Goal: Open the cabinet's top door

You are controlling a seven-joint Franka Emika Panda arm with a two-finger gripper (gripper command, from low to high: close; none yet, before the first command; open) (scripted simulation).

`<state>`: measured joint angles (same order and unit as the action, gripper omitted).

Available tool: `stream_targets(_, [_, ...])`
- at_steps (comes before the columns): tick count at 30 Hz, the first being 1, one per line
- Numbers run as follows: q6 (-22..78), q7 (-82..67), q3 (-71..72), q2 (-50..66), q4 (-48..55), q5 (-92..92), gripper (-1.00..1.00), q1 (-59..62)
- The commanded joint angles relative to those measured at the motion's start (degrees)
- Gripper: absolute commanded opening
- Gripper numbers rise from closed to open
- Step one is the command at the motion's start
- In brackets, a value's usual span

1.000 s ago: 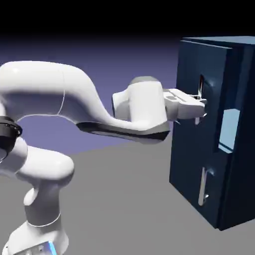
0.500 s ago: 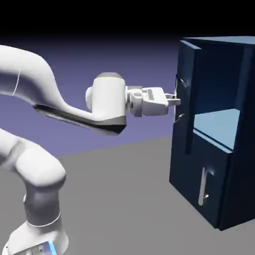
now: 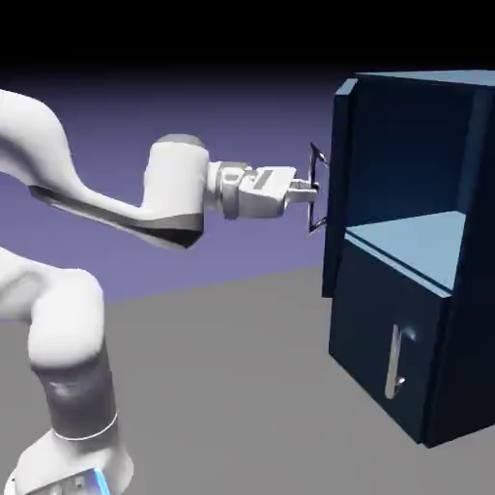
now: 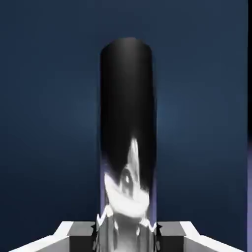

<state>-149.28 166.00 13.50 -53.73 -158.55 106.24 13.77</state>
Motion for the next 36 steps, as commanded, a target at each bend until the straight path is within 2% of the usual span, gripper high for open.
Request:
stream_targets(1, [0.4, -1.1, 1.5, -0.9, -0.4, -2.6, -1.00, 0.7])
stream_targets(8, [10.0, -10.0, 9.4, -5.1, -2.5, -20.0, -1.00, -1.7])
stream_targets(17, [30.9, -16.3, 24.4, -4.2, 1.8, -41.4, -1.00, -4.7])
stream_targets(25, [50.8, -17.2, 40.2, 1.9, 13.8, -54.8, -1.00, 1.6])
stream_targets(36, [72.9, -18.1, 61.9, 6.6, 35.4, -65.9, -1.00, 22.7])
